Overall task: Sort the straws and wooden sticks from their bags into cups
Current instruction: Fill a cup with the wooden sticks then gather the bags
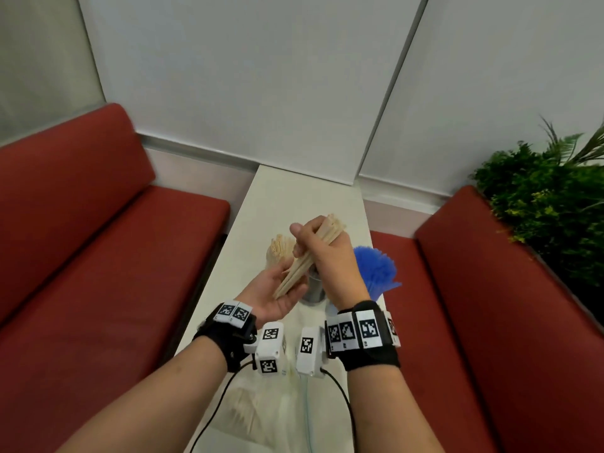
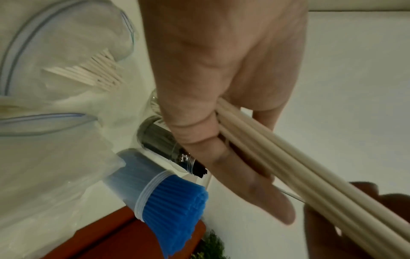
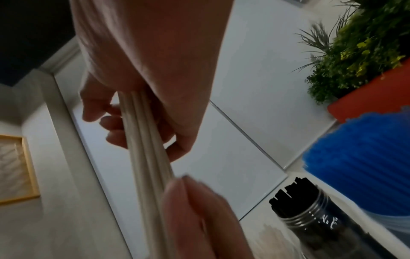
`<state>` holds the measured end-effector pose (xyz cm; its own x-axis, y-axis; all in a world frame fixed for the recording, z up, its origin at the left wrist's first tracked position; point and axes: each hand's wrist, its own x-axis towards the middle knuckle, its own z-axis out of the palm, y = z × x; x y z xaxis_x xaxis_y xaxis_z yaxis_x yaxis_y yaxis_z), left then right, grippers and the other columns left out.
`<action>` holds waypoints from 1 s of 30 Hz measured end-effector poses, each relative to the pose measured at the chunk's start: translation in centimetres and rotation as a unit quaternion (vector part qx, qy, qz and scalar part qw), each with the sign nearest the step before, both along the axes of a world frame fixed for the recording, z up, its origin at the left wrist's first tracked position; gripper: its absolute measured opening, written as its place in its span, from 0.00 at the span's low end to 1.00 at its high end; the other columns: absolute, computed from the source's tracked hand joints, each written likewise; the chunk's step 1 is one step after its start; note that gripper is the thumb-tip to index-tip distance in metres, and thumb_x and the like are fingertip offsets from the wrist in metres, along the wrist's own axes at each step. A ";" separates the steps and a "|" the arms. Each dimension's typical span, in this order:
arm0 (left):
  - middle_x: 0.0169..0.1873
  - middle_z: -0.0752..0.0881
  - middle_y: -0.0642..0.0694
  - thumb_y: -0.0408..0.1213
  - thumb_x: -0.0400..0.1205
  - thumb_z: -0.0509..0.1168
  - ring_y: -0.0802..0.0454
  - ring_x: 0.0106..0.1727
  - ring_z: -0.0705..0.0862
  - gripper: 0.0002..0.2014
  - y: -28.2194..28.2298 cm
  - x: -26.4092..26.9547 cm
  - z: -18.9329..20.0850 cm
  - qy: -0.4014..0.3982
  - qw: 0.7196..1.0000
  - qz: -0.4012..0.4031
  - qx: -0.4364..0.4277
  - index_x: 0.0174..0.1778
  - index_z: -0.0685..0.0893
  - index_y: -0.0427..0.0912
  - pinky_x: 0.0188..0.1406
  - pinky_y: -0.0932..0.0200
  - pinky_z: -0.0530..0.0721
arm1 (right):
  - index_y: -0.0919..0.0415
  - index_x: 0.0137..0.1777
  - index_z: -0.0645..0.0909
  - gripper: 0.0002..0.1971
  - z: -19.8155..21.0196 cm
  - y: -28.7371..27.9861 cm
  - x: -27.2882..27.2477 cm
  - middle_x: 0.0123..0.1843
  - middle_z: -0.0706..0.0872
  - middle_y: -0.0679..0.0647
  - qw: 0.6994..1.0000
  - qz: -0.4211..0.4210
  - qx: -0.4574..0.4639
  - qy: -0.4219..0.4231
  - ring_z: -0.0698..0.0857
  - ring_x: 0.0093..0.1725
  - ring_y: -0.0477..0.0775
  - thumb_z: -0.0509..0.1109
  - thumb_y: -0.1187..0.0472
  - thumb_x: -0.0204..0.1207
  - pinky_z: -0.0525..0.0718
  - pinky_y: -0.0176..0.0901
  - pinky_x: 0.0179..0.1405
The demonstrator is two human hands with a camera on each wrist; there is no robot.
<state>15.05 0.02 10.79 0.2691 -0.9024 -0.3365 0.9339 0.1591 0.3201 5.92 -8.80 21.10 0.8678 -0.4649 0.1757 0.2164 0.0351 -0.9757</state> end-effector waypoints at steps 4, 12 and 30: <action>0.32 0.87 0.39 0.37 0.74 0.72 0.47 0.30 0.89 0.11 0.3 -0.3 -1.2 -0.001 0.997 0.018 0.080 0.42 0.88 0.30 0.29 0.56 0.91 | 0.57 0.36 0.76 0.16 -0.8 -1.3 0.4 0.28 0.77 0.58 1.000 -0.001 0.025 -0.016 0.77 0.29 0.54 0.77 0.57 0.81 0.81 0.38 0.30; 0.15 0.76 0.45 0.41 0.86 0.62 0.56 0.09 0.73 0.13 0.4 -0.4 -6.3 0.101 0.969 -0.033 0.224 0.37 0.76 0.39 0.03 0.71 0.60 | 0.52 0.32 0.78 0.19 -7.2 -1.2 2.0 0.27 0.78 0.54 0.997 0.054 0.044 0.041 0.78 0.28 0.52 0.82 0.45 0.73 0.81 0.45 0.36; 0.54 0.89 0.38 0.36 0.81 0.65 0.43 0.53 0.89 0.13 0.1 4.5 -11.3 -0.506 0.600 -0.181 0.593 0.56 0.86 0.31 0.50 0.58 0.85 | 0.64 0.31 0.78 0.25 -5.1 -9.4 16.5 0.27 0.78 0.58 0.990 -0.091 -0.091 0.050 0.76 0.29 0.54 0.75 0.47 0.82 0.79 0.43 0.34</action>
<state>19.57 0.07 -0.46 0.7357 -0.2509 -0.6291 0.0715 -0.8949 0.4405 22.38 -18.23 16.00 0.7900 -0.5835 0.1884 0.1054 -0.1735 -0.9792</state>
